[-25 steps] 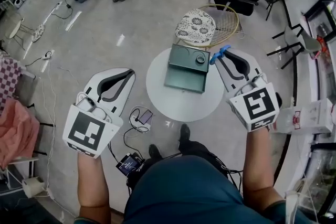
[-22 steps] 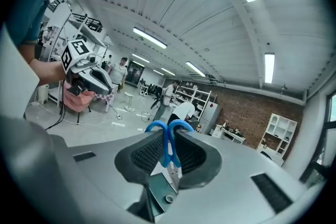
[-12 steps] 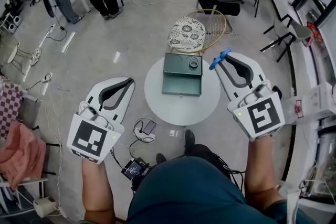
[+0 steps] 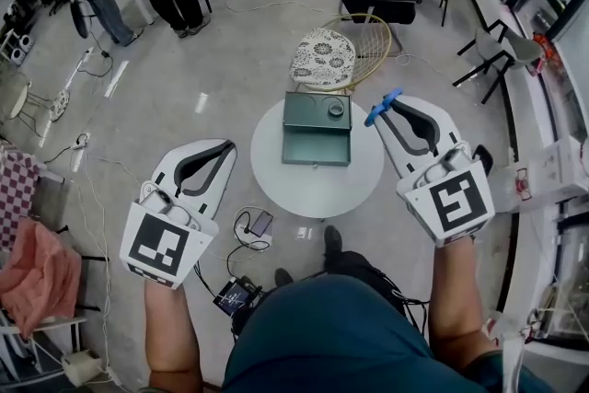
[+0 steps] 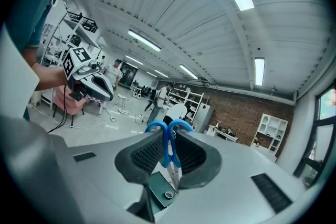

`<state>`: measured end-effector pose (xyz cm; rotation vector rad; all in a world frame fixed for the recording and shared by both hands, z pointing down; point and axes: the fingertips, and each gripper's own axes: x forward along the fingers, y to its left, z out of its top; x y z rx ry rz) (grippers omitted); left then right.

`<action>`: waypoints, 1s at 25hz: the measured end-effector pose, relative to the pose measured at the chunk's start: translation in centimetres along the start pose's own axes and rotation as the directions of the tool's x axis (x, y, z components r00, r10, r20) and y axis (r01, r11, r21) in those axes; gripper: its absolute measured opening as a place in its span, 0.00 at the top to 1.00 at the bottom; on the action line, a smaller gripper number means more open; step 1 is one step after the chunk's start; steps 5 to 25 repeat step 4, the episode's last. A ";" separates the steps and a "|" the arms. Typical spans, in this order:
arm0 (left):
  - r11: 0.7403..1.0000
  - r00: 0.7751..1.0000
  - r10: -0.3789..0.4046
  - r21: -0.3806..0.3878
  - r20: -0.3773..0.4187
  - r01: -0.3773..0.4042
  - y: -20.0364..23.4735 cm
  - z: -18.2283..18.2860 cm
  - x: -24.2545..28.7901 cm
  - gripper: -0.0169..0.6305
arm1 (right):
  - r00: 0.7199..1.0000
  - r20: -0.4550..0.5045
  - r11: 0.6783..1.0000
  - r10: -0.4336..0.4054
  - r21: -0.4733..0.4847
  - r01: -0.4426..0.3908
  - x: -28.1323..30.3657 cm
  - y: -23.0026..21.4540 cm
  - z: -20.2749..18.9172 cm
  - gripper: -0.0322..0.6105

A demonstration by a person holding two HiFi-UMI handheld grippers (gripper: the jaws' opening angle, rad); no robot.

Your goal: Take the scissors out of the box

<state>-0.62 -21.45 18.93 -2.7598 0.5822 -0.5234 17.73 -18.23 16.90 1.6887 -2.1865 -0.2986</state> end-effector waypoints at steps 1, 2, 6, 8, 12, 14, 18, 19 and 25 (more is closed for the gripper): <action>1.000 1.000 -0.001 0.000 -0.001 0.001 -0.1 -0.1 0.1 0.94 | 1.000 -0.003 1.000 0.001 0.000 -0.001 0.0 0.0 -0.2 0.80; 1.000 1.000 -0.001 0.000 -0.003 0.001 -0.2 -0.1 0.2 0.94 | 1.000 -0.005 1.000 0.003 0.000 -0.003 0.0 0.0 -0.4 0.80; 1.000 1.000 -0.002 0.001 -0.005 0.002 -0.3 -0.3 0.3 0.94 | 1.000 -0.010 1.000 0.005 0.000 -0.005 0.0 0.0 -0.8 0.80; 1.000 1.000 -0.002 0.001 -0.005 0.002 -0.3 -0.3 0.3 0.94 | 1.000 -0.010 1.000 0.005 0.000 -0.005 0.0 0.0 -0.8 0.80; 1.000 1.000 -0.002 0.001 -0.005 0.002 -0.3 -0.3 0.3 0.94 | 1.000 -0.010 1.000 0.005 0.000 -0.005 0.0 0.0 -0.8 0.80; 1.000 1.000 -0.002 0.001 -0.005 0.002 -0.3 -0.3 0.3 0.94 | 1.000 -0.010 1.000 0.005 0.000 -0.005 0.0 0.0 -0.8 0.80; 1.000 1.000 -0.002 0.001 -0.005 0.002 -0.3 -0.3 0.3 0.94 | 1.000 -0.010 1.000 0.005 0.000 -0.005 0.0 0.0 -0.8 0.80; 1.000 1.000 -0.002 0.001 -0.005 0.002 -0.3 -0.3 0.3 0.94 | 1.000 -0.010 1.000 0.005 0.000 -0.005 0.0 0.0 -0.8 0.80; 1.000 1.000 -0.002 0.001 -0.005 0.002 -0.3 -0.3 0.3 0.94 | 1.000 -0.010 1.000 0.005 0.000 -0.005 0.0 0.0 -0.8 0.80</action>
